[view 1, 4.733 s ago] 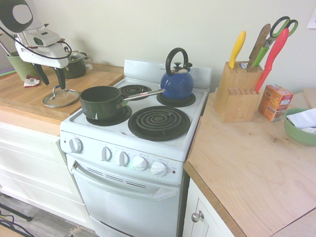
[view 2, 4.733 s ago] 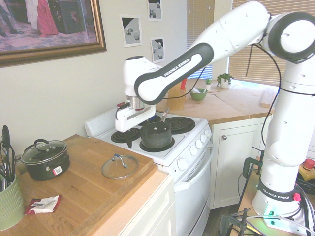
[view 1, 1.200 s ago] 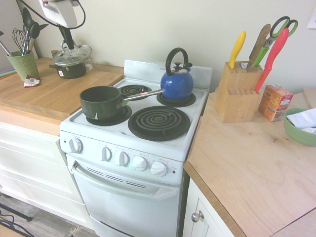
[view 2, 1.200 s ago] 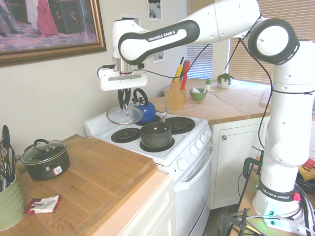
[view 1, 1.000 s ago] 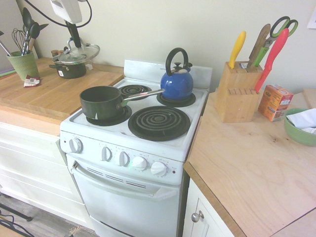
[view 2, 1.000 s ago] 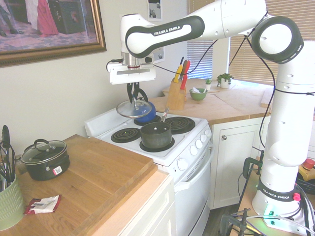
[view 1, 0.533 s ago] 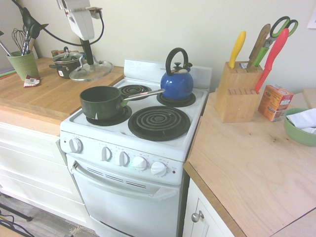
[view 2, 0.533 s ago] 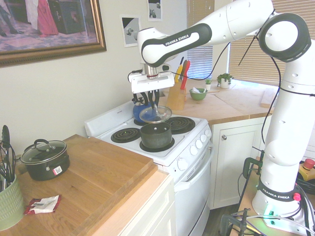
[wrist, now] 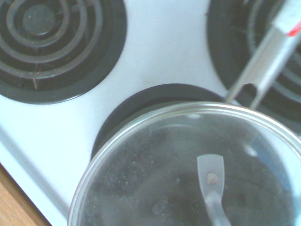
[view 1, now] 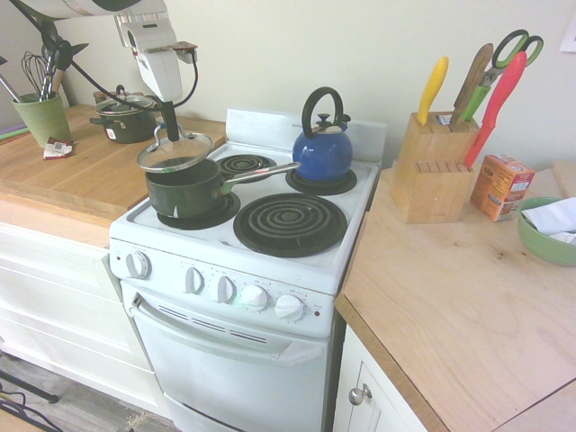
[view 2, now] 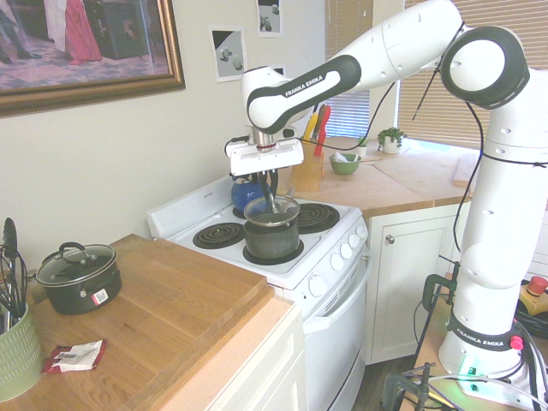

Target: Cover the lid of the pot

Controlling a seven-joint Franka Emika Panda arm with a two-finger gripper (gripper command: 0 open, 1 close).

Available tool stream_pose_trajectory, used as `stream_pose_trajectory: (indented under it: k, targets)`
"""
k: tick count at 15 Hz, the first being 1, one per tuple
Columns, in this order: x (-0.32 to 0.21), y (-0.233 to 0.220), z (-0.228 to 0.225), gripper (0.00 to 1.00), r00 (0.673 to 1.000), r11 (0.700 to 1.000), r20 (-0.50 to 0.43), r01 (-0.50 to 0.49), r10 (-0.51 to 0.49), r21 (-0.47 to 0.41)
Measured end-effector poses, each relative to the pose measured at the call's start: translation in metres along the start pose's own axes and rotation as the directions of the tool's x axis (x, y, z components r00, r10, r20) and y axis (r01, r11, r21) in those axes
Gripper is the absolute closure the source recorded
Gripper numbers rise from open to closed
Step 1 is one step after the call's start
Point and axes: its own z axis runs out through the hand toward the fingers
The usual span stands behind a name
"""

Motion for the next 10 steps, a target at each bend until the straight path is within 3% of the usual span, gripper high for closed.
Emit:
stream_pose_trajectory:
  k: [10]
  targets:
    - [0.008,-0.012,0.022,1.00,1.000,0.999,0.002,-0.018,0.018,-0.029]
